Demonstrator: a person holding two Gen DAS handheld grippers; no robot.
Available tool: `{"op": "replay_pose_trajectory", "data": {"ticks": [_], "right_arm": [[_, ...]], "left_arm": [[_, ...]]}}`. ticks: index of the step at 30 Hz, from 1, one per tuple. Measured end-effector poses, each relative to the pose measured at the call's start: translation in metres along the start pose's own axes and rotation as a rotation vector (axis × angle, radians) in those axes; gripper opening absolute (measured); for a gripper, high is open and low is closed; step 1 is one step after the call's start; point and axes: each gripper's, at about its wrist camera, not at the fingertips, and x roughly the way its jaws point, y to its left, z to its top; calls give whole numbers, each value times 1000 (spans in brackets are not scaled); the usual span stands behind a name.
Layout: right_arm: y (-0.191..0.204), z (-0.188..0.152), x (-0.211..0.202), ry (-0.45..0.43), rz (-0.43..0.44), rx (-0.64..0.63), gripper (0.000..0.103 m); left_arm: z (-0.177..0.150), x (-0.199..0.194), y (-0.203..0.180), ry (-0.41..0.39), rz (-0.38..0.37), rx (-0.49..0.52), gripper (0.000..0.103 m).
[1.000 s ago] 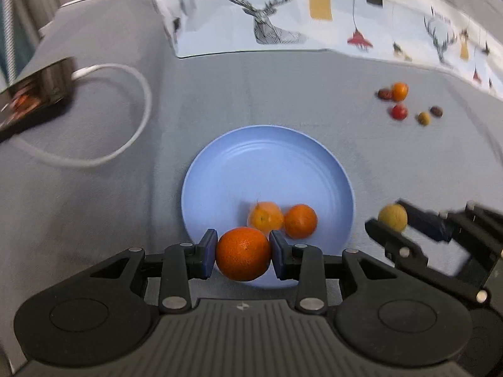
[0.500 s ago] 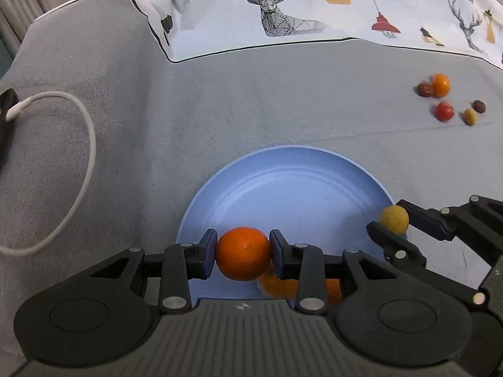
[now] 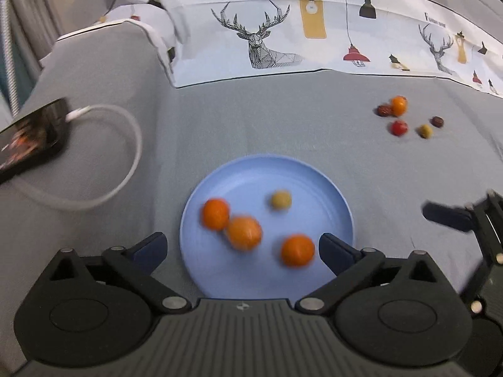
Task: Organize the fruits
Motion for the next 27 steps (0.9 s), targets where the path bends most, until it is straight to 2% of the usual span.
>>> {"op": "replay_pose_trajectory", "data": {"ticks": [4,6,13,16,27], "right_arm": [[7,-19,-41,43,38,91,99],[12,-27,-61,39,29,103,100],[7,-33,-115,-64,-63,143,100],[5,-38,-134,-96,-78,173,100],[8,-52,-175,-179,-82,199,100]], "left_arm": [[-26,-36,1,-5,32,-11,103],[-40,-53,2,-7,66,-22,103],[-69,-92,1,-7,56,-93,103],[-77,-109,-4,-21,47,-98,103],[-101,-149,-23,-81,97,-70,103]]}}
